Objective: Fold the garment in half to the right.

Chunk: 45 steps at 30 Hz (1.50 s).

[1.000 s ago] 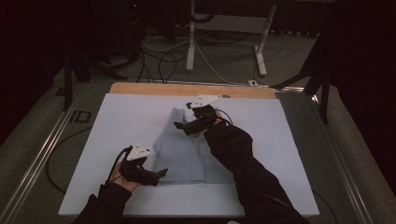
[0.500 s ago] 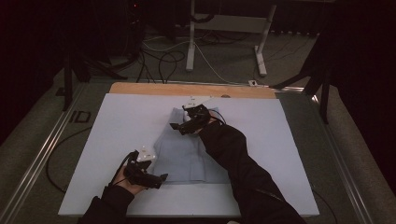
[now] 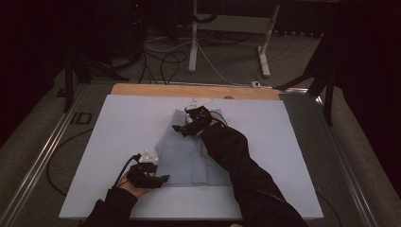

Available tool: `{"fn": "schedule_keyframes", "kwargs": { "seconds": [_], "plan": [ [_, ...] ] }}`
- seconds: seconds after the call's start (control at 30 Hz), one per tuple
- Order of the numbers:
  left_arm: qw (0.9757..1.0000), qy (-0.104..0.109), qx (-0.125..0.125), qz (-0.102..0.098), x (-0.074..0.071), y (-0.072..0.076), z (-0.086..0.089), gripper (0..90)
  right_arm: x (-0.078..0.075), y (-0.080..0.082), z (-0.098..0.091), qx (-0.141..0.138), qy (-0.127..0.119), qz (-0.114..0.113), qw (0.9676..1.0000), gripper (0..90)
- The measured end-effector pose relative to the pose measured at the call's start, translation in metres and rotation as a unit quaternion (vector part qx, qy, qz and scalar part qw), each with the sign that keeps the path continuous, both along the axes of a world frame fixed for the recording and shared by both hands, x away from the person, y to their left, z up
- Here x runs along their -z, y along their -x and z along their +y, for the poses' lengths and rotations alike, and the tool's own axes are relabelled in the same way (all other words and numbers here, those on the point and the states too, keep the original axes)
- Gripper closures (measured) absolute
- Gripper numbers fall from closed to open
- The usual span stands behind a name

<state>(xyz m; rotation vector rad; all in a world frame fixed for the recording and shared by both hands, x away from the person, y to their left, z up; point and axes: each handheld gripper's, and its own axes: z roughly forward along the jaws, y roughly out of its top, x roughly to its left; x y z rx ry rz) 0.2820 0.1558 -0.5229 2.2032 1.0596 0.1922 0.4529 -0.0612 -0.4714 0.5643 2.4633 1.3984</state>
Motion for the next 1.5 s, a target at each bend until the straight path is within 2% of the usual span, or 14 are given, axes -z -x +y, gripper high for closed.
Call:
{"fn": "schedule_keyframes", "kwargs": {
  "seconds": [0.2, 0.33, 0.37, 0.5, 0.57, 1.0, 1.07, 1.13, 1.23, 1.3, 1.33, 1.37, 1.43, 1.5],
  "plan": [
    [0.9999, -0.007, 0.007, 0.002, 0.001, 0.004, -0.003, 52.2, 0.0, -0.002, 0.002, 0.0, -0.002, 0.002, 1.0, 8.5],
    [0.9997, -0.013, 0.023, 0.001, 0.001, 0.005, -0.007, 63.6, -0.001, -0.002, 0.005, 0.002, -0.003, 0.01, 0.9999, 8.5],
    [0.9997, -0.011, 0.023, 0.001, 0.001, 0.006, -0.008, 66.7, -0.001, -0.004, 0.005, -0.003, -0.001, 0.004, 1.0, 8.4],
    [0.9994, -0.015, 0.032, -0.005, -0.001, 0.007, -0.01, 78.5, 0.0, -0.007, 0.009, 0.001, 0.002, 0.006, 1.0, 8.5],
    [0.9993, -0.008, 0.034, -0.009, -0.002, 0.006, -0.01, 84.8, -0.001, -0.008, 0.01, 0.007, -0.003, 0.011, 0.9999, 8.5],
    [0.9991, 0.01, 0.039, -0.015, -0.006, 0.005, -0.01, 86.6, -0.003, -0.03, 0.023, 0.026, 0.003, 0.021, 0.9995, 9.0],
    [0.9989, 0.011, 0.041, -0.018, -0.006, 0.006, -0.011, 86.6, -0.004, -0.035, 0.025, 0.035, 0.002, 0.034, 0.9988, 9.0],
    [0.9987, 0.007, 0.046, -0.022, -0.007, 0.006, -0.012, 86.7, -0.004, -0.042, 0.028, 0.046, 0.003, 0.055, 0.9974, 9.0],
    [0.9985, 0.01, 0.047, -0.025, -0.007, 0.007, -0.011, 86.7, -0.002, -0.048, 0.032, 0.067, 0.003, 0.061, 0.9959, 8.9],
    [0.9983, 0.009, 0.05, -0.028, -0.007, 0.007, -0.011, 86.7, 0.0, -0.054, 0.034, 0.082, 0.005, 0.075, 0.9938, 9.0],
    [0.9982, 0.01, 0.05, -0.03, -0.007, 0.007, -0.011, 86.7, 0.001, -0.056, 0.035, 0.091, 0.009, 0.073, 0.9931, 10.0],
    [0.9983, 0.01, 0.049, -0.029, -0.007, 0.007, -0.011, 86.7, 0.002, -0.059, 0.036, 0.109, 0.016, 0.074, 0.9911, 14.9],
    [0.9983, 0.01, 0.048, -0.031, -0.008, 0.008, -0.011, 86.6, 0.004, -0.062, 0.038, 0.116, 0.014, 0.089, 0.9892, 18.1],
    [0.9982, 0.008, 0.048, -0.034, -0.009, 0.008, -0.012, 86.7, 0.007, -0.066, 0.041, 0.131, 0.025, 0.1, 0.9861, 21.2]
  ]
}}
